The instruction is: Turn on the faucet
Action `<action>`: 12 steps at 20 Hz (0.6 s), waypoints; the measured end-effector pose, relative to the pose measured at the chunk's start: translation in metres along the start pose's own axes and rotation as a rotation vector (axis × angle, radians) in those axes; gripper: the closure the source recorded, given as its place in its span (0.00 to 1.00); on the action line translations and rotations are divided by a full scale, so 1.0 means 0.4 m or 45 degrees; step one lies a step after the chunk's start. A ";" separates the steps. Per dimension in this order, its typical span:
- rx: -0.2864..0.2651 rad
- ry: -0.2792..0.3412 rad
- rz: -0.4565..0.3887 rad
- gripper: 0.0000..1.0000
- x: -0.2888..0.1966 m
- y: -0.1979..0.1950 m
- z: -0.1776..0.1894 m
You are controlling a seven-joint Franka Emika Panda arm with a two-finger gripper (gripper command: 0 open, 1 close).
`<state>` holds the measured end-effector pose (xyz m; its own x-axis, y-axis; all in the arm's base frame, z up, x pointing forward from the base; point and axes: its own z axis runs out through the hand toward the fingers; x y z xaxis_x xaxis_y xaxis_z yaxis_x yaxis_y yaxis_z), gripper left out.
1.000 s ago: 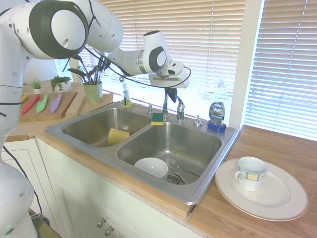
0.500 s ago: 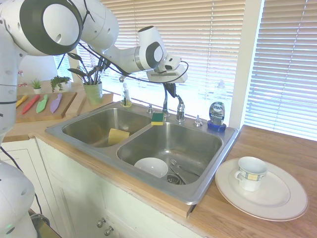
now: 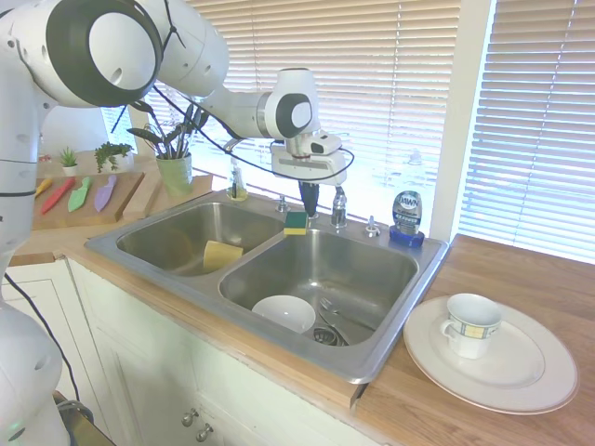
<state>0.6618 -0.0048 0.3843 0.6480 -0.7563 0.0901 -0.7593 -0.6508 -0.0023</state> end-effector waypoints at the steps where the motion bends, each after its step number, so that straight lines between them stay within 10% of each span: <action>1: -0.035 -0.036 0.007 1.00 -0.004 0.010 0.011; 12: -0.124 -0.182 0.038 1.00 -0.181 0.145 -0.001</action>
<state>0.5708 0.0125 0.3781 0.6218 -0.7815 -0.0510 -0.7760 -0.6236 0.0946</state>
